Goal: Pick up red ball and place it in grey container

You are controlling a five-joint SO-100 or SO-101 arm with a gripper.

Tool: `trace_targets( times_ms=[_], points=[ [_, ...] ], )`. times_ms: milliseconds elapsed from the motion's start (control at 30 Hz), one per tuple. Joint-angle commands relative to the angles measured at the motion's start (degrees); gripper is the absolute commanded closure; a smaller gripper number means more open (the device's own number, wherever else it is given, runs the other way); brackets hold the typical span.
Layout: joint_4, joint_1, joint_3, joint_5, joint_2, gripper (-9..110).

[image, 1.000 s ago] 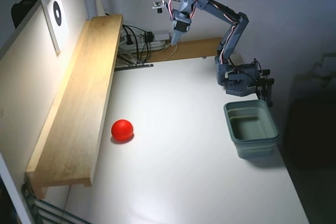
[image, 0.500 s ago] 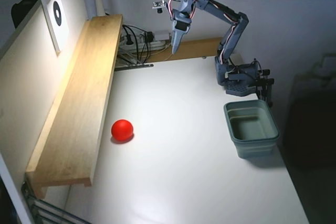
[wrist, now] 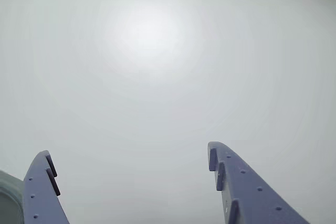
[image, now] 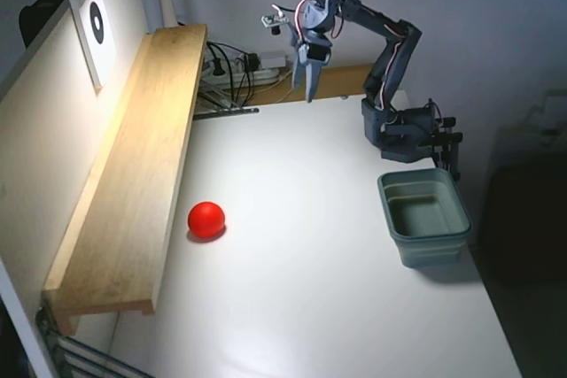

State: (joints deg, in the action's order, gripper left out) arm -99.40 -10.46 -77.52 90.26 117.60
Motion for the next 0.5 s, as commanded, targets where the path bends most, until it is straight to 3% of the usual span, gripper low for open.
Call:
trace_targets(
  times_ms=[0, 467],
  points=[
    [-0.6, 1.1, 1.8, -0.3, 1.6, 63],
    [-0.2, 1.1, -5.9, -0.3, 4.9, 63]
  ],
)
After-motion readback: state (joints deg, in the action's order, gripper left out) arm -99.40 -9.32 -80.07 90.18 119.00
